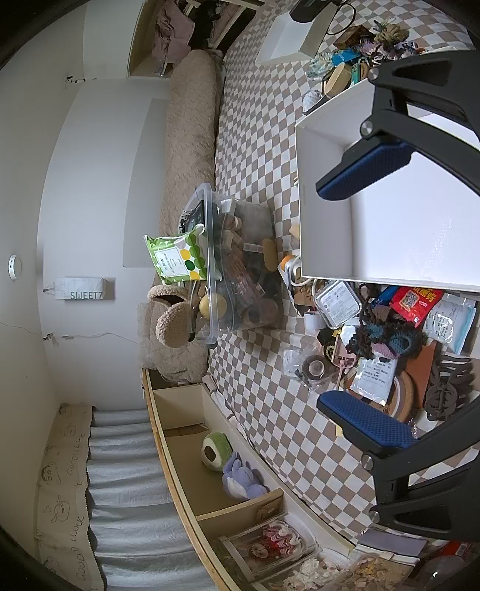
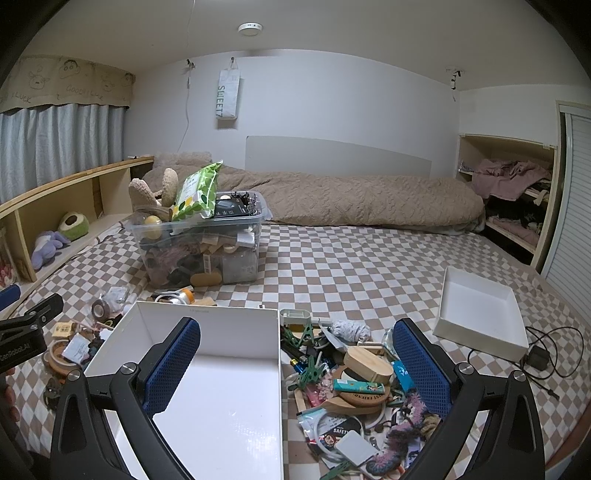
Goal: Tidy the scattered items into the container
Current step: 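Move both tools from the white box toward the scattered pile, then grasp the knitted pouch with the left tool while the right tool grasps the teal stick, then lift the knitted pouch and teal stick and carry both over the white box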
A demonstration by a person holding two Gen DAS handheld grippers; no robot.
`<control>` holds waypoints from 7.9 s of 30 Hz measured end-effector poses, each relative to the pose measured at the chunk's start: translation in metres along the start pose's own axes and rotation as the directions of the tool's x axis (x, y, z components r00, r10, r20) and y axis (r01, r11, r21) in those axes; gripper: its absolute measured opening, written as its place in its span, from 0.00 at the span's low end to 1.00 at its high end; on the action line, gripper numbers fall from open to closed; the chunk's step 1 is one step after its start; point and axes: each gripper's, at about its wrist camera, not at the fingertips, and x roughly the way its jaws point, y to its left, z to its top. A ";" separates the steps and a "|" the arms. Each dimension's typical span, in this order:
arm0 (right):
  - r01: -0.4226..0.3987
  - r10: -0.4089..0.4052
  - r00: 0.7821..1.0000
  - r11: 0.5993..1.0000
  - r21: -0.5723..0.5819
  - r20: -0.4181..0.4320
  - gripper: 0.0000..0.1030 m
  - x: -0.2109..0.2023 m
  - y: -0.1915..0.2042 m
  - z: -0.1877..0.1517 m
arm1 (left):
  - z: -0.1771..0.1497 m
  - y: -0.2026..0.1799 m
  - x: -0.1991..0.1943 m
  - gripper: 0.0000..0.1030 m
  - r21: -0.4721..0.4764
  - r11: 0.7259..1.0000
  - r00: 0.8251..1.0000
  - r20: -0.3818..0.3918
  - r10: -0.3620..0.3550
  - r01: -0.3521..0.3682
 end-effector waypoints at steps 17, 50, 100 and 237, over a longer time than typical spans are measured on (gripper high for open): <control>0.009 -0.009 1.000 1.000 0.014 0.006 1.00 -0.001 -0.004 0.002 | -0.006 0.014 0.000 1.00 -0.024 1.000 1.000 0.010 0.009 -0.009; 0.181 -0.203 0.979 0.870 0.458 -0.002 1.00 0.022 -0.127 -0.018 | -0.018 0.096 0.070 1.00 -0.384 0.923 0.973 -0.224 -0.061 -0.031; 0.004 0.140 0.875 0.955 0.296 -0.463 0.83 0.197 -0.117 -0.085 | -0.075 0.091 0.203 1.00 -0.173 0.983 0.851 -0.524 -0.041 -0.059; -0.456 0.460 0.888 0.873 0.170 0.017 0.81 0.032 -0.005 -0.017 | 0.008 0.013 -0.025 0.27 -0.026 0.908 0.897 0.170 -0.408 0.418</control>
